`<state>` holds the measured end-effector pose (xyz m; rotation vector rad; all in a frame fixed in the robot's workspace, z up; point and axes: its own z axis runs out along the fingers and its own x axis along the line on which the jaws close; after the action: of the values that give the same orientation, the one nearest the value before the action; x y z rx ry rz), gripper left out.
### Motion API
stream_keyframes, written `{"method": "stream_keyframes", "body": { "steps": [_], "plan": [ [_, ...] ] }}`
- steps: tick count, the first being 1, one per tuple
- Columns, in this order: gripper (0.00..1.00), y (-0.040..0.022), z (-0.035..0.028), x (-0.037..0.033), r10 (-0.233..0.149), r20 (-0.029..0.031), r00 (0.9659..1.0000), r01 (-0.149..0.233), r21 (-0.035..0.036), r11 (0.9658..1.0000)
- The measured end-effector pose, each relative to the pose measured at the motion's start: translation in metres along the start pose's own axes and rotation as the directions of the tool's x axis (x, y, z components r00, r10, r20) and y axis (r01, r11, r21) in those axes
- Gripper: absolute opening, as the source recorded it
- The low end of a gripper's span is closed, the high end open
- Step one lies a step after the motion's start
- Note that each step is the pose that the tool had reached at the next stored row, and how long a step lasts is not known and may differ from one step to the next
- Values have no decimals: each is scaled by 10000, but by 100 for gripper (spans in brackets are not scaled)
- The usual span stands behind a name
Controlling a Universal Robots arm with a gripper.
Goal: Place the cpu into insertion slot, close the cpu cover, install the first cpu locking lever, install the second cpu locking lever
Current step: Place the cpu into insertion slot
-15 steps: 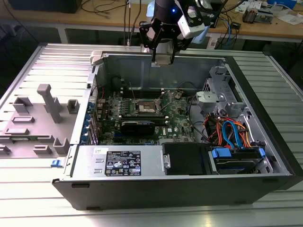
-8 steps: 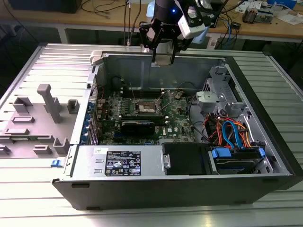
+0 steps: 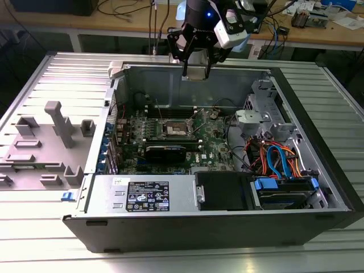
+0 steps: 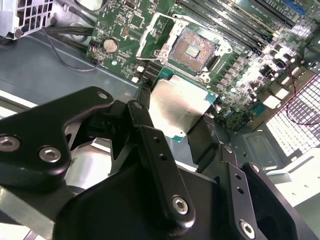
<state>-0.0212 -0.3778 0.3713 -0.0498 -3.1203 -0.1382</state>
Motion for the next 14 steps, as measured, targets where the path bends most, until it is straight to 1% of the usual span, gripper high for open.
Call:
{"method": "stream_keyframes", "body": {
  "steps": [4,8,9,11,13,14],
  "plan": [
    [54,-7,5,0,363,32,9993,-363,-5,9993],
    [54,-63,13,-2,449,40,9990,-449,0,9990],
    [54,-66,16,-2,589,52,9982,-589,4,9983],
    [54,-67,25,-3,961,85,9953,-961,-1,9954],
    [54,-96,27,-3,999,89,9950,-999,-2,9950],
    [54,-123,27,-4,998,89,9950,-998,-1,9950]
  ]
}}
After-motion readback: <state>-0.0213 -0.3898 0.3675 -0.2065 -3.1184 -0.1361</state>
